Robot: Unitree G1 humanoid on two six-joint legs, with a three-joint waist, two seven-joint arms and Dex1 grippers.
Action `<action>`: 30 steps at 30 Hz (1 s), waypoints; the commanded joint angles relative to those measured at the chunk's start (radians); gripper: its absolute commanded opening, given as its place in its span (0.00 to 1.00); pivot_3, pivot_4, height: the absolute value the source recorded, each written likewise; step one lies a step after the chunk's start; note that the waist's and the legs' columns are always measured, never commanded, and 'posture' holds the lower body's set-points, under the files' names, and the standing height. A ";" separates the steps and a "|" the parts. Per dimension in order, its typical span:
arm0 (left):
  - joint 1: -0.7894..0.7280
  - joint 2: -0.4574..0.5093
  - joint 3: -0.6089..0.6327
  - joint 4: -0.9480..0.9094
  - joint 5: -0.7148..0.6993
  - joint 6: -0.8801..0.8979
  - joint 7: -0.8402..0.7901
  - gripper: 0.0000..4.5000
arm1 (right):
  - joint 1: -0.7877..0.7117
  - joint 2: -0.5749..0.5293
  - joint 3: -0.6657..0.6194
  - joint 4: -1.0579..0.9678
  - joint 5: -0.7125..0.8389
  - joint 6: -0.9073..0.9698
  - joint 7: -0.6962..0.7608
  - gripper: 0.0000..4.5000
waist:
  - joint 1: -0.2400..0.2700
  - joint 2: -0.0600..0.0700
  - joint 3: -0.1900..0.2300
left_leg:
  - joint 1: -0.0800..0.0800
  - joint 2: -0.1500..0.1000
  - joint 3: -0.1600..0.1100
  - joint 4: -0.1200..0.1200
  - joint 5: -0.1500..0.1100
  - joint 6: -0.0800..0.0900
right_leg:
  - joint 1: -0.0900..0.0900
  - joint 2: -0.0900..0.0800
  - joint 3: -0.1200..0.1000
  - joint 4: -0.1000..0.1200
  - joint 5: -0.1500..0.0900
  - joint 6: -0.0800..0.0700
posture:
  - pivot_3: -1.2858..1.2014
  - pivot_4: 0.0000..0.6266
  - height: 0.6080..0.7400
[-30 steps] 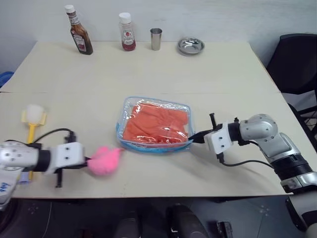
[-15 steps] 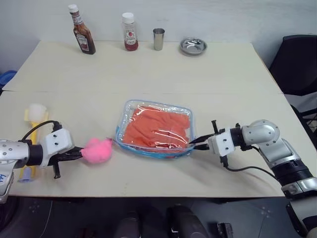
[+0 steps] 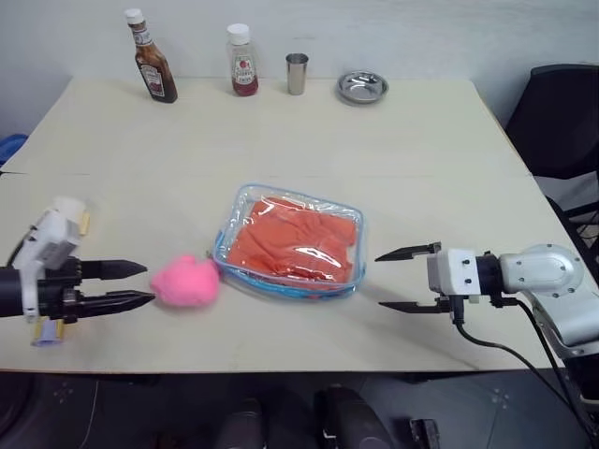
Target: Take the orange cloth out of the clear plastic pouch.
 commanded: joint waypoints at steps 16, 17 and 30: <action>-0.624 -0.276 -0.772 0.262 0.619 -0.806 0.073 0.72 | 0.147 -0.008 -0.206 -0.421 0.377 0.519 -0.222 0.83 | 0.021 0.000 0.000 | -0.001 0.000 0.002 0.001 0.002 -0.004 | -0.002 0.003 0.004 0.000 0.000 0.000 | 0.52 0.24 1.00; -0.637 -0.289 -0.778 0.275 0.613 -0.812 0.057 0.72 | 0.155 -0.007 -0.210 -0.426 0.375 0.520 -0.229 0.83 | 0.023 0.000 0.000 | -0.002 0.000 0.003 0.001 0.002 -0.004 | -0.002 0.003 0.004 0.000 0.000 0.000 | 0.52 0.24 1.00; -0.682 -0.391 -0.793 0.385 0.688 -0.899 0.082 0.31 | 0.218 0.001 -0.207 -0.465 0.346 0.507 -0.267 0.84 | 0.025 -0.001 0.000 | -0.002 0.000 0.002 0.002 0.002 -0.004 | -0.001 0.002 0.004 0.000 0.000 0.000 | 0.52 0.24 1.00</action>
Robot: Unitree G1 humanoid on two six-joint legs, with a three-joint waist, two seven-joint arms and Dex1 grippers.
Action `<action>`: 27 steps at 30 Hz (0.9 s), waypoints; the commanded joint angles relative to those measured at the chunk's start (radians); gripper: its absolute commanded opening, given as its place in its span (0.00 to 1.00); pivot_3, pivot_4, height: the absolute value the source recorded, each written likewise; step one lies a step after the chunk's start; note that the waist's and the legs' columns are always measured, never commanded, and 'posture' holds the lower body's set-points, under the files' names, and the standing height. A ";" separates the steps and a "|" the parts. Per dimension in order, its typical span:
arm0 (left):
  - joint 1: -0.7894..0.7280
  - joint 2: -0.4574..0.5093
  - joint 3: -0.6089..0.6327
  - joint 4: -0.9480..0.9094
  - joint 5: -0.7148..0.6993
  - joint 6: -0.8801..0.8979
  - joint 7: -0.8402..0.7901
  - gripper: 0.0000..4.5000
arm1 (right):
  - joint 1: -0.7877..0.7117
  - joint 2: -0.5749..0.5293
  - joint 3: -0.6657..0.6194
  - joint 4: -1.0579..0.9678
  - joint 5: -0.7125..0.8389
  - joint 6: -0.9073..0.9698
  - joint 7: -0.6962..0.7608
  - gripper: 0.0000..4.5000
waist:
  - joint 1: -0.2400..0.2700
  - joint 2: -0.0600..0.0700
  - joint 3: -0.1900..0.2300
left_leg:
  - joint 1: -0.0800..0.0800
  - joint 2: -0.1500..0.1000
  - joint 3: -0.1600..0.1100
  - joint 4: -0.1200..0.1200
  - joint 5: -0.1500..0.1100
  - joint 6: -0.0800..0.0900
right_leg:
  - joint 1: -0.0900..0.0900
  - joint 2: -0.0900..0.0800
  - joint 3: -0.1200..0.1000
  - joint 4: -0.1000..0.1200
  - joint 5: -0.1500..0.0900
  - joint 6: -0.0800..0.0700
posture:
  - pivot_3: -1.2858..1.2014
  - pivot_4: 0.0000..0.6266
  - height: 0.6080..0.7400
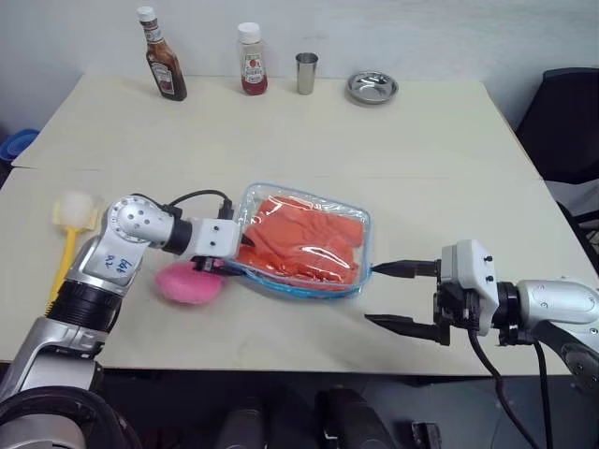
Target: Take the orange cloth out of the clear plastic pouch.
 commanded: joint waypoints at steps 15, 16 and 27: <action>0.097 -0.198 0.159 -0.446 -0.295 0.812 0.270 0.00 | -0.178 0.124 0.317 0.176 -0.469 -0.266 -0.043 0.33 | -0.005 -0.001 -0.001 | 0.000 0.000 -0.001 0.002 0.000 -0.001 | 0.000 0.000 0.000 0.001 0.000 0.000 | 0.52 0.24 1.00; 0.106 -0.199 0.156 -0.465 -0.298 0.822 0.280 0.00 | -0.207 0.149 0.346 0.214 -0.524 -0.291 -0.068 0.26 | -0.007 -0.001 -0.001 | 0.000 0.000 -0.001 0.001 0.001 -0.001 | 0.000 0.001 0.000 0.001 0.000 0.000 | 0.52 0.24 1.00; 0.120 -0.203 0.127 -0.497 -0.301 0.822 0.333 0.00 | -0.375 0.317 0.509 0.526 -0.876 -0.571 -0.193 0.47 | -0.001 -0.001 -0.001 | 0.000 0.000 -0.001 0.001 0.001 -0.003 | -0.001 0.000 0.001 0.002 0.000 0.000 | 0.52 0.24 1.00</action>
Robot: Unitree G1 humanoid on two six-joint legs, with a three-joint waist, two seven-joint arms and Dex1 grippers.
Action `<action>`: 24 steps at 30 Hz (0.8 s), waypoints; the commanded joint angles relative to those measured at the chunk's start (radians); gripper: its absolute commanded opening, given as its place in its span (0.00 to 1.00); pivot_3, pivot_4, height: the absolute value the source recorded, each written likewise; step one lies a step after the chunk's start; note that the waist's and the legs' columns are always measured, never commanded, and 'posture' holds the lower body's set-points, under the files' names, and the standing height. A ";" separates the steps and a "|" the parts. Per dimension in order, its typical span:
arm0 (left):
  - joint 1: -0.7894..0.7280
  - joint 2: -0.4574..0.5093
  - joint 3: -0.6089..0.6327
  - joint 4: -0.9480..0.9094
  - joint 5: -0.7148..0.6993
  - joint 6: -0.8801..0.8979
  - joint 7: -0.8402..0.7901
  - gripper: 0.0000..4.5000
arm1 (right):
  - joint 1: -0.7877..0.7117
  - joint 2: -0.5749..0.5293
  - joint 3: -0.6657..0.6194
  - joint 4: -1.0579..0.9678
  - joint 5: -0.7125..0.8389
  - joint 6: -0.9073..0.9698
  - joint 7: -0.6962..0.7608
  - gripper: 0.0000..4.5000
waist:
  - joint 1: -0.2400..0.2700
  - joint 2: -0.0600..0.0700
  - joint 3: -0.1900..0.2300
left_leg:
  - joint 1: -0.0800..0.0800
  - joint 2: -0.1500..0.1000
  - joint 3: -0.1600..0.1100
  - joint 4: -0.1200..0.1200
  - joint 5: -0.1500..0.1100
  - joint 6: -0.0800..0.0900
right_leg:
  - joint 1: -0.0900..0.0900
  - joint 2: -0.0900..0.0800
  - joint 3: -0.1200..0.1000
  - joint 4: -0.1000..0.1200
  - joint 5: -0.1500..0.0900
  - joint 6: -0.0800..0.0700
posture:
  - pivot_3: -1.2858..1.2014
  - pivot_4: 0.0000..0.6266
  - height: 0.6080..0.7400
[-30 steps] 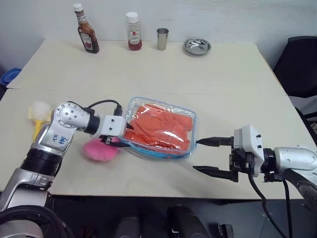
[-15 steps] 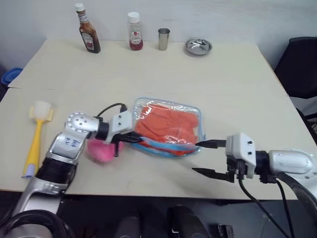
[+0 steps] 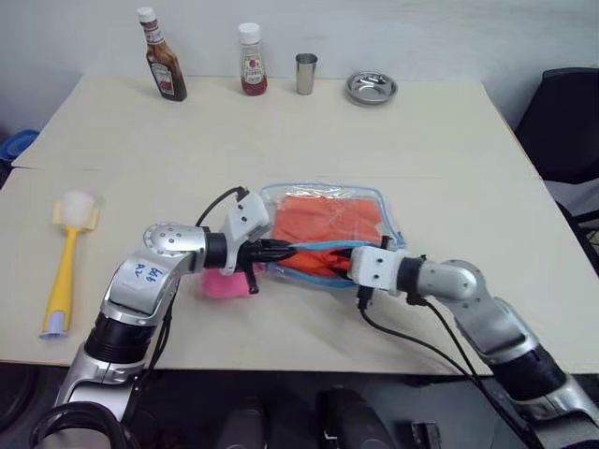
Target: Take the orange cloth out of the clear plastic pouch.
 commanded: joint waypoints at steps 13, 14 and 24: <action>-0.002 -0.002 -0.023 -0.066 -0.018 -0.027 0.016 0.00 | -0.055 0.110 -0.008 0.133 -0.094 -0.062 -0.052 0.69 | -0.004 0.000 0.000 | 0.000 0.000 0.000 0.000 0.000 0.000 | 0.000 0.000 0.000 0.001 0.000 0.000 | 0.52 0.24 1.00; -0.001 -0.002 -0.025 -0.067 -0.018 -0.028 0.017 0.00 | -0.052 0.132 -0.024 0.121 -0.052 -0.023 -0.039 0.69 | -0.004 0.000 0.000 | 0.000 0.000 0.000 0.000 0.000 0.000 | 0.000 0.000 0.000 0.001 0.000 0.000 | 0.52 0.24 1.00; 0.022 0.007 -0.036 -0.068 -0.008 -0.048 0.023 0.00 | -0.070 0.099 -0.005 0.124 -0.103 -0.053 -0.007 0.69 | -0.002 0.000 0.000 | 0.000 0.000 0.000 0.000 0.000 0.000 | 0.000 0.000 0.000 0.001 0.000 0.000 | 0.52 0.24 1.00</action>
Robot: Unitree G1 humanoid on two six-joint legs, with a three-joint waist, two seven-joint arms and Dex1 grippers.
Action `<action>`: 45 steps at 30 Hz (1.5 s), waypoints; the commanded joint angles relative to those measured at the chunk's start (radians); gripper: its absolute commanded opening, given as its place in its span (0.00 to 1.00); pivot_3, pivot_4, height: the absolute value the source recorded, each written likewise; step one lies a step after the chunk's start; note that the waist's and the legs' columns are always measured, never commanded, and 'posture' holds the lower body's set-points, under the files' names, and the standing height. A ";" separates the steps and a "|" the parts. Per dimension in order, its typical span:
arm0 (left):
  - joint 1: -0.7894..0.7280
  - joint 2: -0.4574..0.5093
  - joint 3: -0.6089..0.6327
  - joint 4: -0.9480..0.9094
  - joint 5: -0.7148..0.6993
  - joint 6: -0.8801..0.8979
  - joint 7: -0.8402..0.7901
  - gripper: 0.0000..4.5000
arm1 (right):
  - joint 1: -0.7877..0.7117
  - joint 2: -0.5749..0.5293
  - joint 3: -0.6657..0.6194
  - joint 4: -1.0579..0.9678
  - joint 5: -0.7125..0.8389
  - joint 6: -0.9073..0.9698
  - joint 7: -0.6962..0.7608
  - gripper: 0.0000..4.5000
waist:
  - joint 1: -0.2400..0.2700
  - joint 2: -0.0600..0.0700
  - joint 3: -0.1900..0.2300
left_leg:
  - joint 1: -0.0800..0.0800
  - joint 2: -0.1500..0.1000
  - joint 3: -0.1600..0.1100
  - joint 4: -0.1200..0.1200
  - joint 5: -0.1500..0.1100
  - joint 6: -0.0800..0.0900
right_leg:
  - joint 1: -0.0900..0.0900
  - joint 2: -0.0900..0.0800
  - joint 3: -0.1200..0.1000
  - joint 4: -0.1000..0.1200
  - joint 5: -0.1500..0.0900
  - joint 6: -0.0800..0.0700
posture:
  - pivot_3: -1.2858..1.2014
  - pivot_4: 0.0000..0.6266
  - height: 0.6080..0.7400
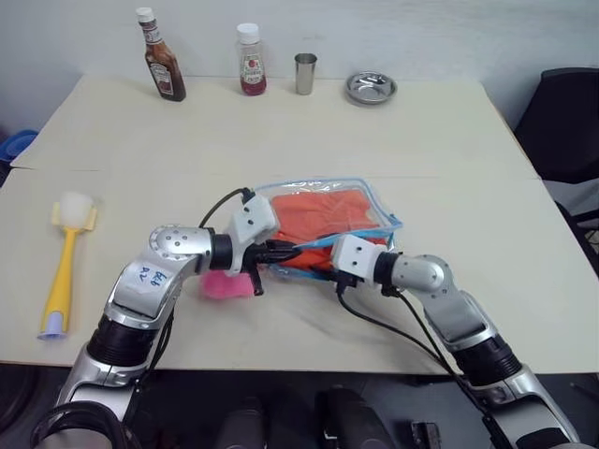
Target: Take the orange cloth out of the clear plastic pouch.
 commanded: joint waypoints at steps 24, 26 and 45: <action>-0.032 -0.003 0.020 0.012 -0.010 -0.020 0.026 0.00 | -0.069 -0.045 0.104 0.178 -0.248 -0.217 0.005 0.00 | -0.001 -0.001 0.000 | 0.002 0.000 0.000 0.000 0.000 0.000 | 0.001 0.000 0.000 0.001 0.000 0.000 | 0.52 0.24 1.00; -0.037 -0.006 0.022 0.038 0.004 -0.030 0.041 0.00 | -0.043 -0.068 0.106 0.143 -0.240 -0.249 0.024 0.00 | 0.000 -0.001 0.000 | 0.002 0.000 0.000 0.000 0.000 0.000 | 0.001 0.000 0.000 0.001 0.000 0.000 | 0.52 0.24 1.00; -0.163 -0.045 0.016 0.425 0.207 -0.249 0.254 0.00 | 0.243 -0.545 0.021 -0.184 0.111 -0.614 0.420 0.00 | 0.004 -0.001 0.000 | 0.001 0.000 0.000 0.000 0.000 0.000 | 0.002 0.001 0.000 -0.001 0.000 0.000 | 0.52 0.24 1.00</action>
